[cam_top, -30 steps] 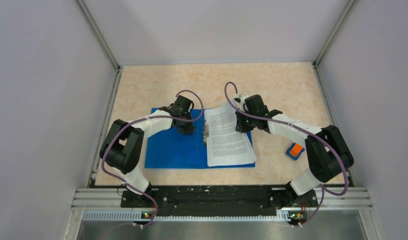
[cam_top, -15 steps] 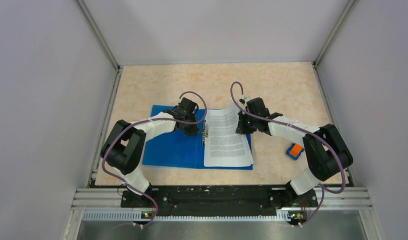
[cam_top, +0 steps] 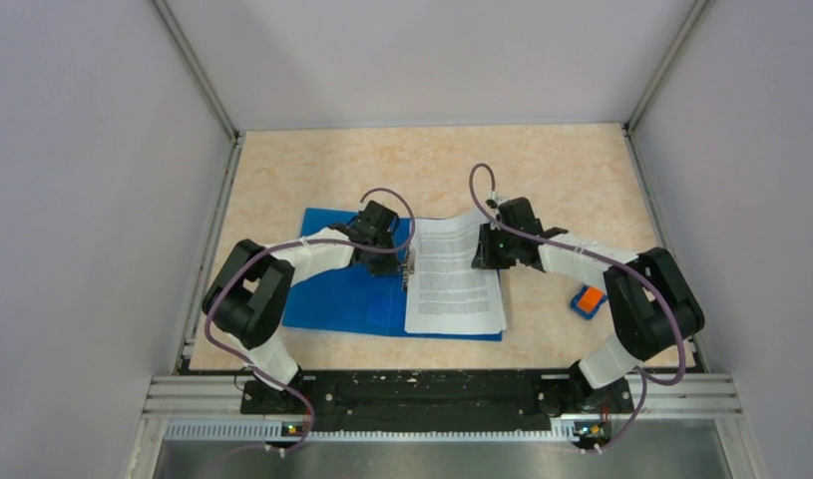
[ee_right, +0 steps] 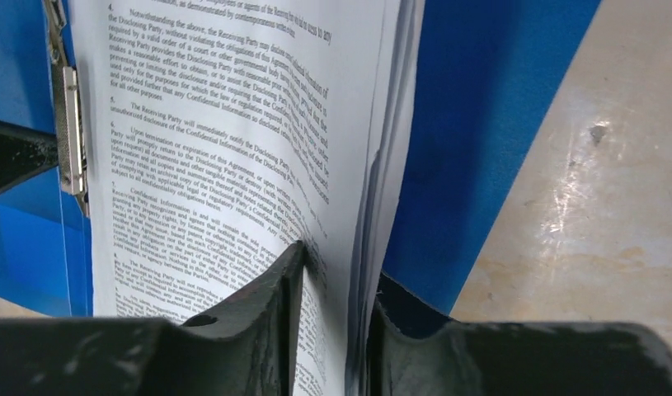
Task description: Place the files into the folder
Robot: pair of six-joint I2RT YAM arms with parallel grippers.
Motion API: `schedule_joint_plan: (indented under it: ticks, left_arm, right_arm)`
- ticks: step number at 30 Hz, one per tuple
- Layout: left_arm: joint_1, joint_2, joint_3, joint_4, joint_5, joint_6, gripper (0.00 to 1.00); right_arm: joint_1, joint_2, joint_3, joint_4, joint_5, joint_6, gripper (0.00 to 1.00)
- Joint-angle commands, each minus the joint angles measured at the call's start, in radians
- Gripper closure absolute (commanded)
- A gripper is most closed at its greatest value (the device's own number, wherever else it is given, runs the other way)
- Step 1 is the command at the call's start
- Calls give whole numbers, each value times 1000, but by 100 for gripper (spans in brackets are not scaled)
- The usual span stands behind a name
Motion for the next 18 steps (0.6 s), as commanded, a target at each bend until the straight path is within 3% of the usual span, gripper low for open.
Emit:
schedule_joint_plan:
  ticks: [1, 11, 18]
  left_arm:
    - [-9, 6, -5, 38, -2, -22, 88]
    - [-20, 20, -10, 53, 3, -41, 89]
    - [-36, 23, -24, 70, 4, -62, 90]
  right_arm:
    - [-31, -31, -11, 18, 11, 14, 68]
    - [-56, -43, -36, 21, -3, 39, 40]
    - [-58, -52, -60, 41, -13, 76, 31]
